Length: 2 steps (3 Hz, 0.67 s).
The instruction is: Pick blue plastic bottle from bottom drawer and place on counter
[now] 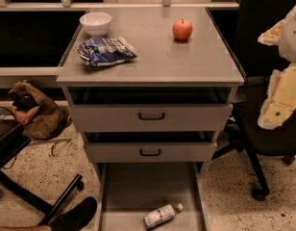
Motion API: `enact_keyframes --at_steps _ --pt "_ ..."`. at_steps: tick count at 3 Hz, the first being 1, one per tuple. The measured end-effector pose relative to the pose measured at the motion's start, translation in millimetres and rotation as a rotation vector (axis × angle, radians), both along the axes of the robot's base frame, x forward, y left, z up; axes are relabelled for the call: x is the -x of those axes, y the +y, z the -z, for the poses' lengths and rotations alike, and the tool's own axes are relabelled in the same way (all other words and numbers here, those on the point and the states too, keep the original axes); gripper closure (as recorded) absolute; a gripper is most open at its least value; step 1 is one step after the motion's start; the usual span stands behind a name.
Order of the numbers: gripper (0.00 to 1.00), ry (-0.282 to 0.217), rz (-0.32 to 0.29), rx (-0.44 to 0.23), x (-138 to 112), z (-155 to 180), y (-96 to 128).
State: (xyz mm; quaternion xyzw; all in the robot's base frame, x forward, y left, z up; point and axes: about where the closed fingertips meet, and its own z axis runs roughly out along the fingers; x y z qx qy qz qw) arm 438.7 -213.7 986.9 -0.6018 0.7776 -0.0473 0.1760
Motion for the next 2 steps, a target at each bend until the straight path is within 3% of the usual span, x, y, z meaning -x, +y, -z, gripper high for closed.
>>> enact_keyframes --at_steps 1,2 --pt "0.0 0.0 0.0 0.0 0.0 0.0 0.0" --pt "0.0 0.02 -0.002 0.015 2.1 31.2 -2.9"
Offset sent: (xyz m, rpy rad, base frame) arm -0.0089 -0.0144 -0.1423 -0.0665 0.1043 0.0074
